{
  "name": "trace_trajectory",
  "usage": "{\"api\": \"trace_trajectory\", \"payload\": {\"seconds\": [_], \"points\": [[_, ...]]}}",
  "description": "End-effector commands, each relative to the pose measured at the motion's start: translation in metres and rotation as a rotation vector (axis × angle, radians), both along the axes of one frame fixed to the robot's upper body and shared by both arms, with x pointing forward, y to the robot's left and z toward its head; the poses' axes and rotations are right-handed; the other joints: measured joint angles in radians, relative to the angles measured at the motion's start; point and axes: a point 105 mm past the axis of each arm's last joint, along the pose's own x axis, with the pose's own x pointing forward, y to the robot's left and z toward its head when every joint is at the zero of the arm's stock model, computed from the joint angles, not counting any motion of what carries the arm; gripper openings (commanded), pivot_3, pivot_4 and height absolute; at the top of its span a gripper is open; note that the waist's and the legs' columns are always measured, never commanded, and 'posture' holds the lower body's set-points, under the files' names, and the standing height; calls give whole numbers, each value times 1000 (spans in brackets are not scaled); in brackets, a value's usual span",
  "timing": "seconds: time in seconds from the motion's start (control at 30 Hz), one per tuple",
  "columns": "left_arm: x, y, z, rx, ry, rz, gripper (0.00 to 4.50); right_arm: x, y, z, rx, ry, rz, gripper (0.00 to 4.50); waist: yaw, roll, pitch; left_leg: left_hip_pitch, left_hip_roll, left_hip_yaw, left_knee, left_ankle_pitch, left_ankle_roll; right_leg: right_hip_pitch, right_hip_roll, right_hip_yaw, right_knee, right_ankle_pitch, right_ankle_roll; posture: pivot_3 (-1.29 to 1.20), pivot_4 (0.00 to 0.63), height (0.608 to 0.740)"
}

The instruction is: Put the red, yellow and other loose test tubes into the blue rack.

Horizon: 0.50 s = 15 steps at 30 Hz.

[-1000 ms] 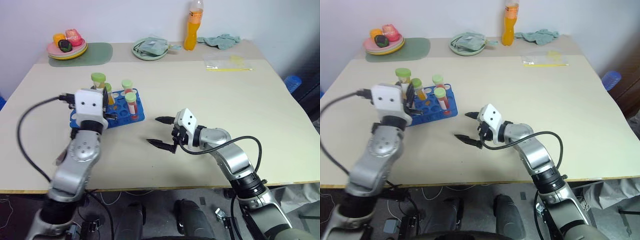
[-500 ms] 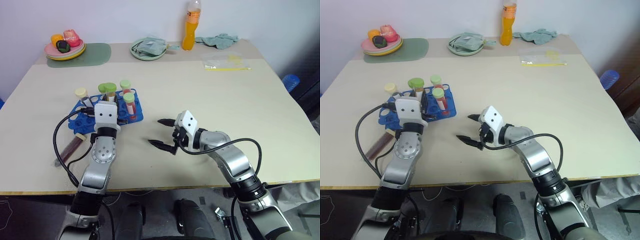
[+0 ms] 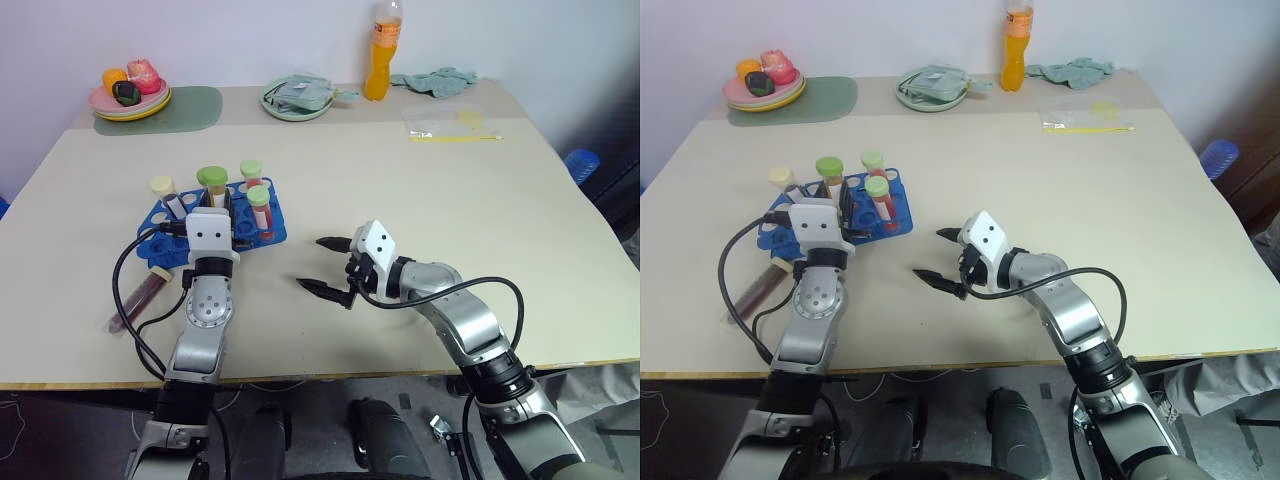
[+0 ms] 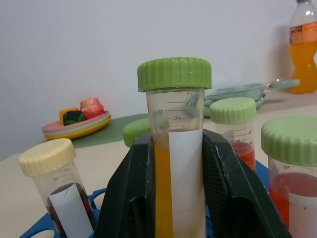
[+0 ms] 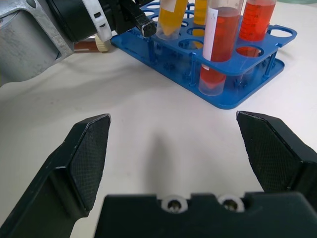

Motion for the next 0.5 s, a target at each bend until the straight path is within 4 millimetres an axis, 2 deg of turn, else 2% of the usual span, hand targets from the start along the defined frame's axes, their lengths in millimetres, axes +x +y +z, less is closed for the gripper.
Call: {"api": "trace_trajectory", "payload": {"seconds": [0.03,0.33,0.5], "points": [[-1,2,1,-34,-47,12,720,-4,3,17,40,-56,15,4500,0,0,0,0,0,0,0,0,0,0,0,0,0,0,0,0,150,740],[0,6,-13,-106,-58,8,720,-3,5,23,53,-70,19,4500,-1,0,0,0,0,0,0,0,0,0,0,0,0,0,0,0,150,740],[-5,12,-6,-115,-92,12,3157,-5,6,27,71,-73,26,4500,-1,0,0,0,0,0,0,0,0,0,0,0,0,0,0,0,150,740]]}}
